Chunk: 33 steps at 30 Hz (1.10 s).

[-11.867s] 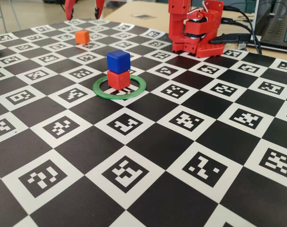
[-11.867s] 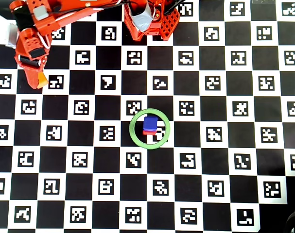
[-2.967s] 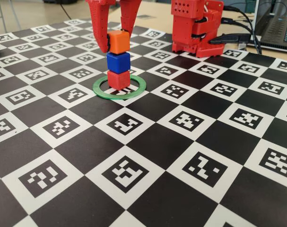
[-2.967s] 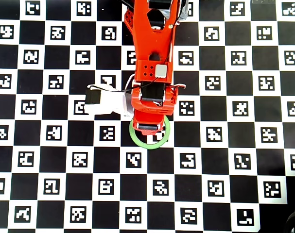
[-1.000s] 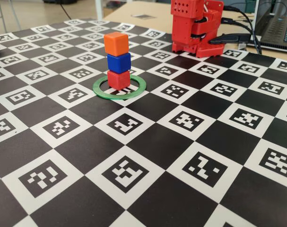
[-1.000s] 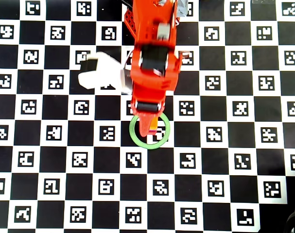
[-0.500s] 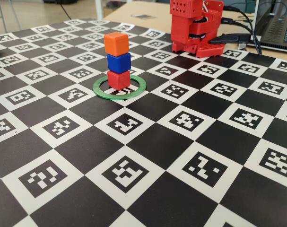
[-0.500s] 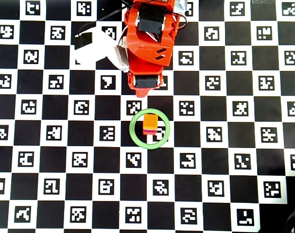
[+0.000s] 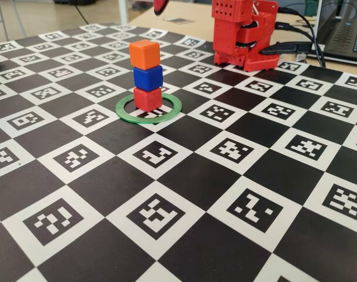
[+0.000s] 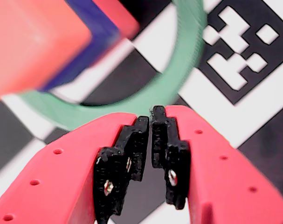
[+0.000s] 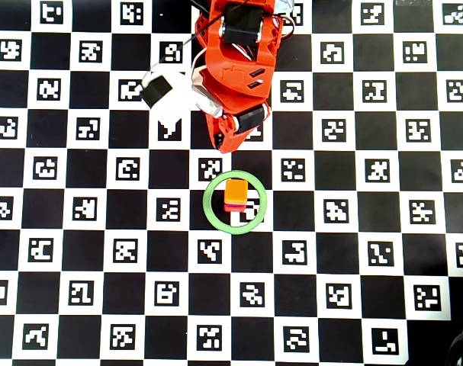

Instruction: Grab the red cube then put it in the green circle then put the blue cube on top and finally the orange cube on top

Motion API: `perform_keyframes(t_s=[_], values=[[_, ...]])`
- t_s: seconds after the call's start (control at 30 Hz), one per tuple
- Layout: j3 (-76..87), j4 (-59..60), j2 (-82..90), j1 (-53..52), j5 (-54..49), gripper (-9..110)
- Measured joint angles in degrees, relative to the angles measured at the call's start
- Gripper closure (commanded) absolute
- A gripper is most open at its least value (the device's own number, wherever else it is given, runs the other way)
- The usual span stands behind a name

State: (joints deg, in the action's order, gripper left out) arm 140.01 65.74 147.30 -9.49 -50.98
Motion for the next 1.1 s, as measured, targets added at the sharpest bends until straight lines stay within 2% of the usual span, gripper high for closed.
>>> perform_keyframes(t_s=[0.23,0.63,1.1], values=[[12.74,-4.31,4.83,2.37,-12.66,108],[33.93,-7.82,24.61,5.63,-23.29,108],[39.20,-7.82,30.41,8.35,-31.11,108]])
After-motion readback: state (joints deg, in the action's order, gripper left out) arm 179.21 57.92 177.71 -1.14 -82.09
